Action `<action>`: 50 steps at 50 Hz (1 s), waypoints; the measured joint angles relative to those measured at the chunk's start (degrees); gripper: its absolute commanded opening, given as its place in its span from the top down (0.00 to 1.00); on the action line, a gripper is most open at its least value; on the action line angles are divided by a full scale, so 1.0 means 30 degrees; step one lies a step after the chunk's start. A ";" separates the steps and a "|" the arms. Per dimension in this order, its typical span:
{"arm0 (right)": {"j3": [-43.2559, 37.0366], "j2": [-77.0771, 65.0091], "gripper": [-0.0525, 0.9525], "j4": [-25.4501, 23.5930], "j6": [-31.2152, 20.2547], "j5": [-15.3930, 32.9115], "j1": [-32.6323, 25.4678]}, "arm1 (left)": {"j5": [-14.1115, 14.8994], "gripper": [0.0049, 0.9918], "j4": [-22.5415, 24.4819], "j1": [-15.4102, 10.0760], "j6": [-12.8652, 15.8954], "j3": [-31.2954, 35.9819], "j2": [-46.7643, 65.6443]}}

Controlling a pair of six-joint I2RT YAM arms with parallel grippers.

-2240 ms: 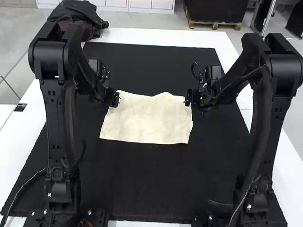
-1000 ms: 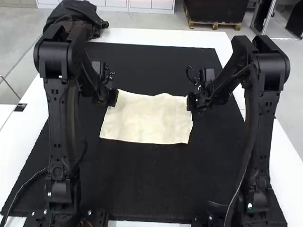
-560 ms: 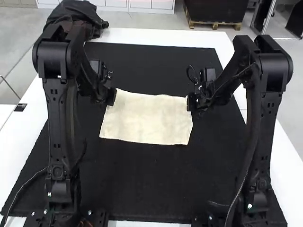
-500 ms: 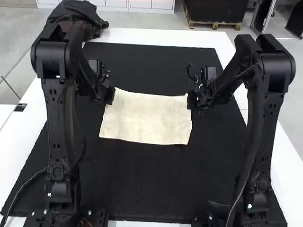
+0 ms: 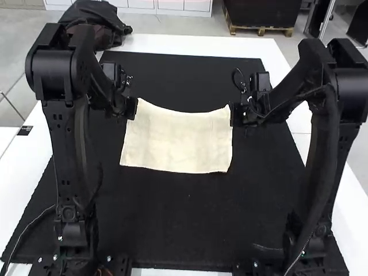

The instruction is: Fold the towel.

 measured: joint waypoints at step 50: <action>-0.3031 -0.5260 0.97 -0.3912 0.0131 -0.2200 -0.0692 | 0.0889 0.98 -0.2310 0.0743 0.0182 -0.4262 -0.5319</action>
